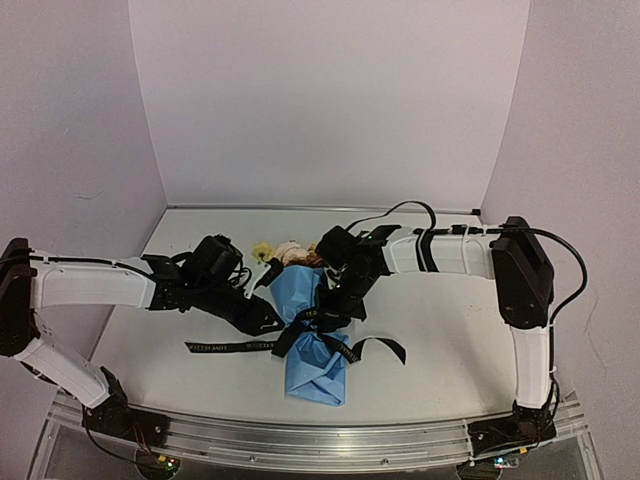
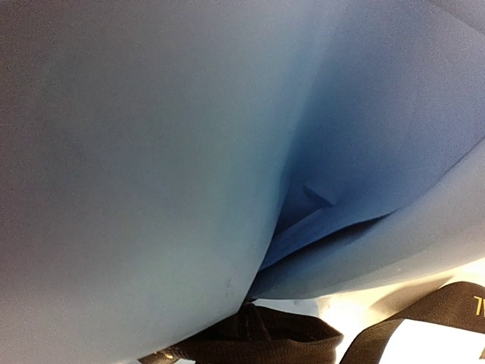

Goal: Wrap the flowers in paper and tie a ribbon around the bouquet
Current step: Cross the half-tied ribbon over the folded bouquet.

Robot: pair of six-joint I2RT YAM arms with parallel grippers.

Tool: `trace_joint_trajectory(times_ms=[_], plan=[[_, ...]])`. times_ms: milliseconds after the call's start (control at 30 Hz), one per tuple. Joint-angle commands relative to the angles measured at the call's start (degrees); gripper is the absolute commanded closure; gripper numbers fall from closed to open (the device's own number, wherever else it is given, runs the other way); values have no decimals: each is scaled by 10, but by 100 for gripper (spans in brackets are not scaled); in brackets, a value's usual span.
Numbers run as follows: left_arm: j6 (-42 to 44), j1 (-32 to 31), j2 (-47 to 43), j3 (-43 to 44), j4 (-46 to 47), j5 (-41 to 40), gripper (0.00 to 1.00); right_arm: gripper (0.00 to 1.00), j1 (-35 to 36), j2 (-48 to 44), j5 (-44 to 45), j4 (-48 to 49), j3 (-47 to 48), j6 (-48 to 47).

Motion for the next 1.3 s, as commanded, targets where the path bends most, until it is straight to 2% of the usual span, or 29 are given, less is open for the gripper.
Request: trace_joint_trajectory(times_ms=[0,200,500,967,1133,1267], plan=[[18,1,-21,11,18,8,64,100,2,-14,11,-10,22,-12],[50,10,30,65,8,-20,65,100,4,-17,11,-9,19,-13],[112,18,131,152,-9,4,69,100,5,-36,12,-5,2,-22],[128,18,183,172,12,36,71,100,5,-43,6,3,-9,-19],[124,18,188,171,18,43,76,100,5,-43,6,6,-9,-19],[124,18,185,166,24,51,86,100,5,-43,4,13,-13,-17]])
